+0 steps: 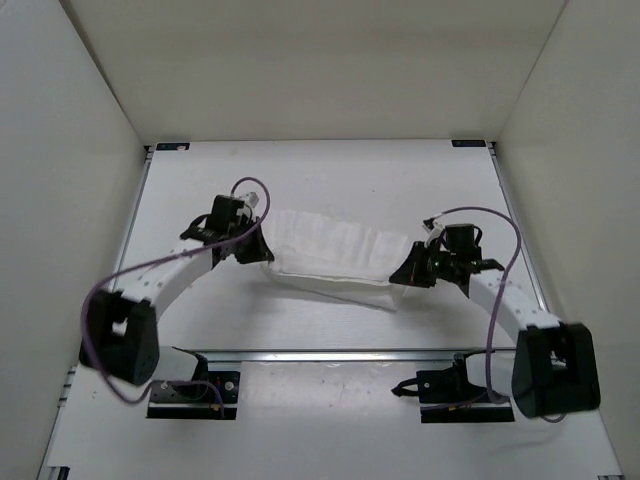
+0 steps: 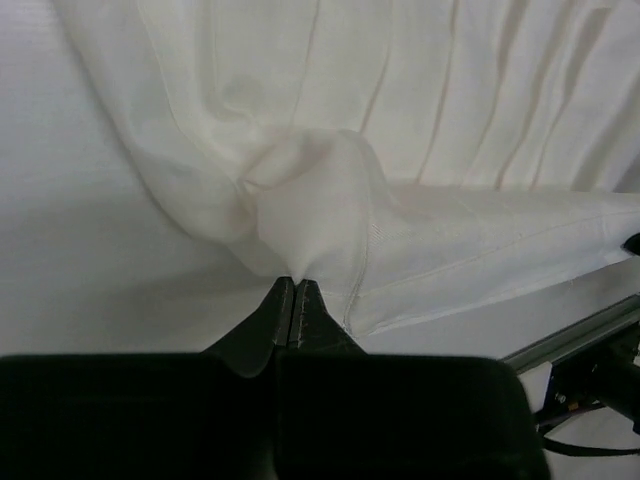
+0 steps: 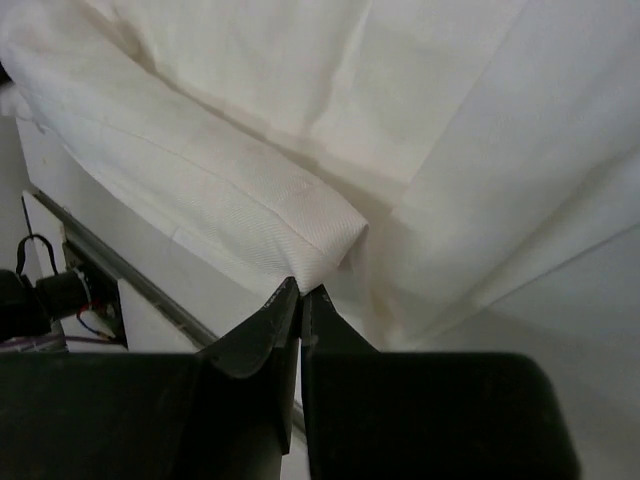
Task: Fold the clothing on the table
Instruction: Fold the skirt
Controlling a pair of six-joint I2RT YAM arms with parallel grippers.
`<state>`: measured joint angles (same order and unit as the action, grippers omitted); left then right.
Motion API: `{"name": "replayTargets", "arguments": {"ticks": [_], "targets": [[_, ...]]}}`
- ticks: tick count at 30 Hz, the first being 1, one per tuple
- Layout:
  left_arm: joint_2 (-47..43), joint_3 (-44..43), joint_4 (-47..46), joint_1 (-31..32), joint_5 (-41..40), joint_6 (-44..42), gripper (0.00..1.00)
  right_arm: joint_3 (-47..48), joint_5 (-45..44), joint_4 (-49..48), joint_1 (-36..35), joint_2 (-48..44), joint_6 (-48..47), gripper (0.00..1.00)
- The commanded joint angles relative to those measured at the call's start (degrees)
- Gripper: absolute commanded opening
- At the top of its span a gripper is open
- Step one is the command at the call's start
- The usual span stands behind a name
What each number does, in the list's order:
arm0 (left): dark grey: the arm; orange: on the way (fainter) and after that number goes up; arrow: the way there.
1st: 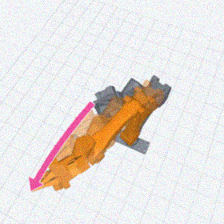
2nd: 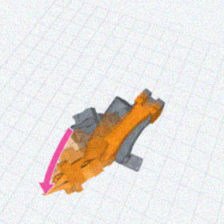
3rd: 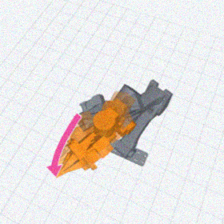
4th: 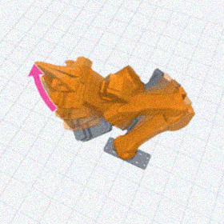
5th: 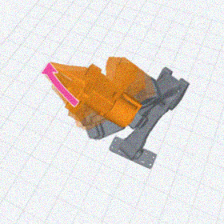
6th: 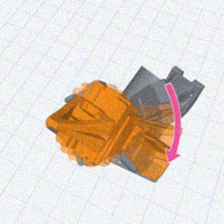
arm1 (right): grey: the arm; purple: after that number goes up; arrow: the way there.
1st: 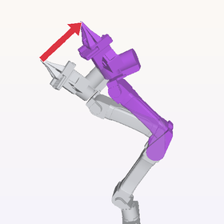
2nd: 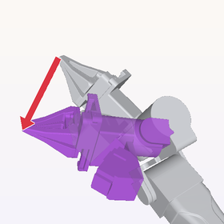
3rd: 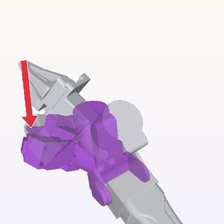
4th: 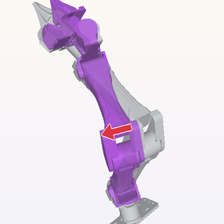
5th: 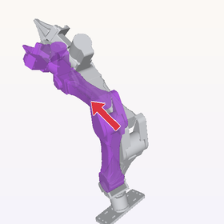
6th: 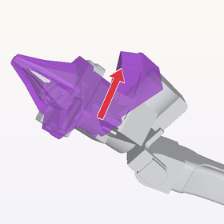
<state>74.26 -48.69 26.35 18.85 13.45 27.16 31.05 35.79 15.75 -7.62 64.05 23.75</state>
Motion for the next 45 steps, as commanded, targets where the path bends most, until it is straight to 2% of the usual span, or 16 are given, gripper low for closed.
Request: {"name": "replayTargets", "arguments": {"ticks": [1, 4, 7, 11, 14, 16, 21, 23, 25, 26, 28, 30, 32, 34, 36, 45], "targets": [[10.0, -8.2, -5.9, -2.0, 5.1, -0.4, 0.0, 9.1, 2.3, -7.7, 4.0, 8.3, -3.7, 0.0], [19.9, -18.8, -6.8, -2.2, 7.6, -0.3, 0.0, 17.2, 4.8, -8.8, 7.1, 17.7, -4.9, 0.0], [29.3, -31.8, -6.0, -1.5, 7.1, -1.8, 0.0, 29.6, 2.7, -5.4, 6.5, 24.1, -8.0, 0.0], [36.2, -49.1, -6.0, -1.0, 1.2, -2.6, 0.0, 47.7, 0.7, -1.0, 6.7, 30.9, -12.1, 0.0], [37.8, -54.5, -4.6, -0.9, -1.6, -3.2, 0.0, 54.0, 0.6, 1.0, 6.7, 33.4, -13.5, 0.0], [35.5, -53.0, -3.9, -0.9, -2.1, -4.6, 0.0, 53.4, -0.8, 2.3, 5.9, 31.7, -14.3, 0.0], [22.2, -30.7, -6.3, 0.2, -3.5, -6.1, 0.0, 33.4, -3.3, -2.3, 3.0, 20.6, -13.9, 0.01], [16.0, -22.5, -5.0, 1.5, -3.1, -5.7, 0.0, 25.1, -4.2, -1.8, 1.8, 12.5, -12.4, 0.0], [6.5, -15.2, -1.8, 6.3, -3.8, -5.7, 0.0, 16.9, -7.3, 2.0, -1.1, 5.2, -11.6, 0.0], [3.6, -10.9, 0.8, 8.2, -6.1, -5.5, 0.0, 15.3, -9.2, 5.1, -4.4, -0.6, -10.8, 0.0], [-8.8, -3.5, 4.1, 14.8, -9.0, -1.7, 0.0, 10.6, -14.9, 9.0, -11.0, -8.8, -5.8, 0.0], [-16.5, 1.8, 3.3, 12.4, -3.5, 2.3, 0.0, 6.9, -13.7, 10.5, -10.8, -16.1, -2.0, 0.0], [-21.1, 5.9, 1.4, 3.7, 0.8, 4.0, 0.0, 1.9, -8.1, 9.8, -6.5, -17.8, -1.3, 0.0], [-19.5, 7.4, 0.5, 0.6, 1.4, 1.8, 0.0, -1.6, -3.0, 7.6, 0.5, -16.9, -1.1, 0.0], [-14.8, 5.4, 0.8, 0.8, -0.4, 0.6, 0.0, -3.2, -0.9, 2.6, 2.4, -14.1, -1.2, 0.01], [8.2, -5.3, -6.5, -0.5, 1.1, 1.9, 0.0, 7.9, -1.2, -5.0, 1.2, 8.1, -5.3, 0.0]]}}
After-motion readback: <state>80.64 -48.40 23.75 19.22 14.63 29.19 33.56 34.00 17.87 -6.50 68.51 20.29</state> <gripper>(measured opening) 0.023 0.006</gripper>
